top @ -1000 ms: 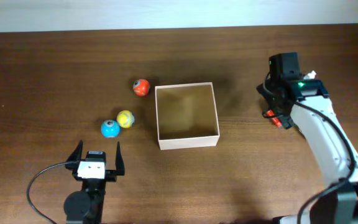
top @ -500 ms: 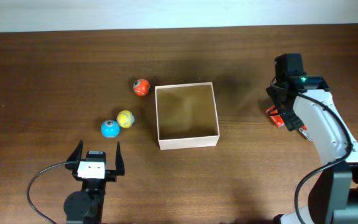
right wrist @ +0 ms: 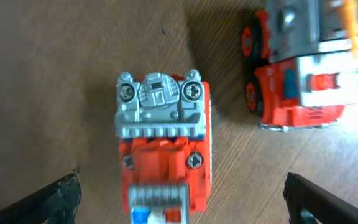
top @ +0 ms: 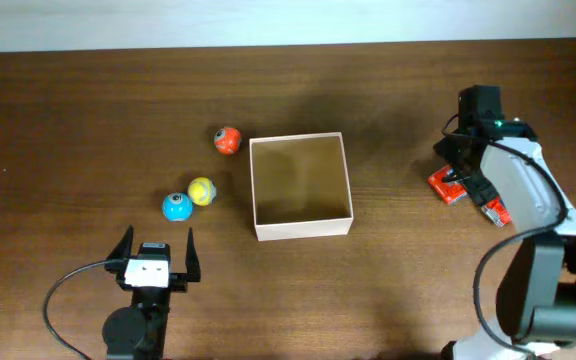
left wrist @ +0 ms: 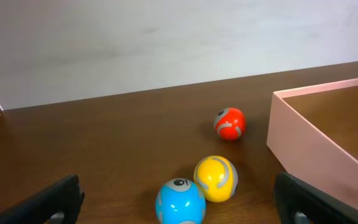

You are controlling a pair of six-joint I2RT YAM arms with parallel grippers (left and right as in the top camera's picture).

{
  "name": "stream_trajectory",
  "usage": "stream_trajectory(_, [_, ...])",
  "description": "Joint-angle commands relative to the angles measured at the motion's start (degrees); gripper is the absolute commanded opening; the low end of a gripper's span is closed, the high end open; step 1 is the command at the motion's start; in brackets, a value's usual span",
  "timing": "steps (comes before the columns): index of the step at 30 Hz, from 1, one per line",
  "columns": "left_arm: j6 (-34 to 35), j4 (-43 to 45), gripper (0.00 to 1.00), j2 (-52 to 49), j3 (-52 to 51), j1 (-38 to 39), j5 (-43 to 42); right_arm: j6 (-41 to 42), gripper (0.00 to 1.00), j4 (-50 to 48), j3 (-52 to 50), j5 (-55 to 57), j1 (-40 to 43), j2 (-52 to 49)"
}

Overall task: Pack container
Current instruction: 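Lower the right gripper and grasp the red-and-grey toy truck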

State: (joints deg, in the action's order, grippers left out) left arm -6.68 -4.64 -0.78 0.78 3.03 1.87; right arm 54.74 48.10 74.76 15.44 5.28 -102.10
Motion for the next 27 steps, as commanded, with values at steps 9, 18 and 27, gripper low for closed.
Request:
stream_trajectory(9, [-0.9,-0.1,0.99,0.4,-0.2,-0.3,-0.7,-3.5,0.99,-0.8,0.8,-1.9,0.5,-5.5])
stream_trajectory(18, [-0.9,-0.1,0.99,0.4,-0.2,-0.3,-0.7,-3.5,0.99,-2.6,0.8,-2.4,0.5,-8.5])
stream_trajectory(27, [-0.9,-0.1,0.99,0.4,-0.2,-0.3,-0.7,-7.6,0.89,-4.7,0.8,-2.1,0.5,-9.7])
